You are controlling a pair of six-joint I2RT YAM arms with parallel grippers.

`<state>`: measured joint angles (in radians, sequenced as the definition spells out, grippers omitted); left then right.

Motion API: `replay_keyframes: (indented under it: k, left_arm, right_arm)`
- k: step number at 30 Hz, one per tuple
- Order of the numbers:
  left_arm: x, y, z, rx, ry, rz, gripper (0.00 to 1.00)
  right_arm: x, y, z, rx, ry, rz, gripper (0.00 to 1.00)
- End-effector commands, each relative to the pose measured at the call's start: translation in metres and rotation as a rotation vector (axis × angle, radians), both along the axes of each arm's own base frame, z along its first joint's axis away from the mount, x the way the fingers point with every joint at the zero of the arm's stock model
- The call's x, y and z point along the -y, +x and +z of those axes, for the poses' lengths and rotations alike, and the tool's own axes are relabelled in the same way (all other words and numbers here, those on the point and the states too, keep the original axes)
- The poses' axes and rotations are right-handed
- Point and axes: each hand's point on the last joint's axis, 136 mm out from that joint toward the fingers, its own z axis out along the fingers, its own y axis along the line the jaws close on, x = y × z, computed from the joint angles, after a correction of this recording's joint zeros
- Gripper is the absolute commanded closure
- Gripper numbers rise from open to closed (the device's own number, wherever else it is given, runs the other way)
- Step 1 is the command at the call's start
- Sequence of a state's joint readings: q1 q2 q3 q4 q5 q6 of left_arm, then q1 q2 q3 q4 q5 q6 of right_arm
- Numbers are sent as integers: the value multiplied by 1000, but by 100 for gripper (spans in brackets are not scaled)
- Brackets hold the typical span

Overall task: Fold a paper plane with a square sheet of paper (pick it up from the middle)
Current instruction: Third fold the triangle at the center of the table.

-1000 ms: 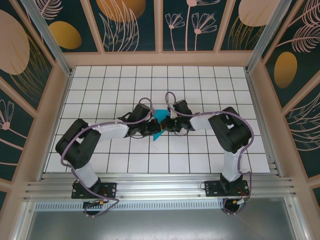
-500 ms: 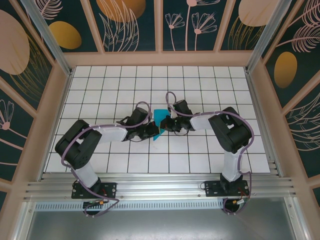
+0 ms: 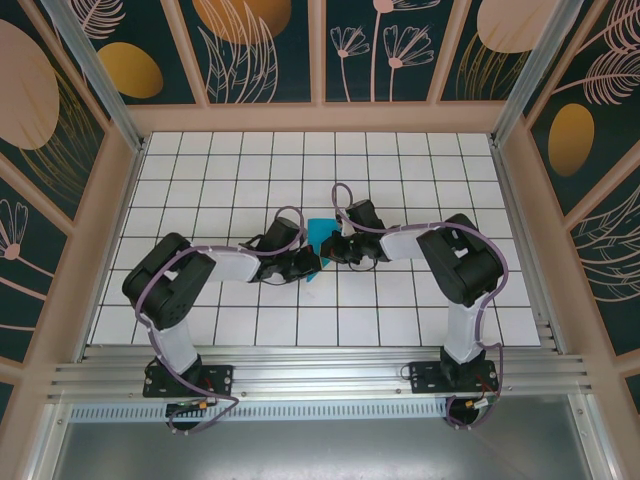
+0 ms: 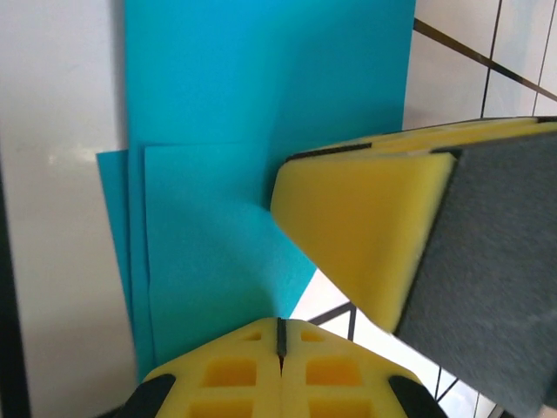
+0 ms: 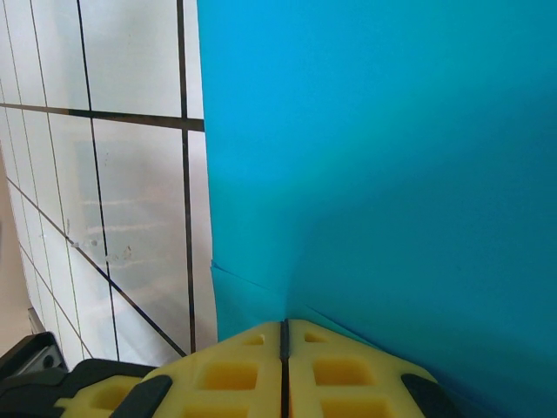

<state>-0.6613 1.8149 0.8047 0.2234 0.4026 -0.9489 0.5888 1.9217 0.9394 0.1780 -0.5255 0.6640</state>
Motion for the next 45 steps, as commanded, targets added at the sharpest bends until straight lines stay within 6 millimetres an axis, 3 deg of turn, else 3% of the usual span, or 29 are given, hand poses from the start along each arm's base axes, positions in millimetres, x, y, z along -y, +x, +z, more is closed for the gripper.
replay_keyframes:
  k: [1,5,14,19,25,29,34,38,40,45]
  left_arm:
    - [6,0,-2,-6,-13,-17,100]
    - [-9,-9,-14,-24,70,-21,100]
    - [-49,-53,-35,-90,156,-17,100]
    - [-56,-61,-23,-67,148,-27,100]
    - [-54,-39,19,59,146,-3,100]
    - [-54,-7,47,157,162,49,99]
    - [-43,32,64,232,181,64,93]
    - [-21,52,62,227,158,29,94]
    - [-17,56,48,195,182,16,94]
    - [-8,54,40,177,140,-11,92]
  right_arm:
    - [21,-14,-45,-83,-115,-30,90]
    - [23,-15,-47,-87,-128,-32,90]
    - [27,-14,-48,-89,-143,-34,90]
    - [24,-13,-44,-84,-134,-26,90]
    - [16,-4,-22,-49,-98,-17,89]
    - [10,6,15,25,-48,-14,85]
    - [25,9,47,89,17,-100,69]
    - [56,13,39,77,-36,-162,65]
    - [63,11,30,50,-43,-171,65]
    - [60,7,18,15,-31,-152,62]
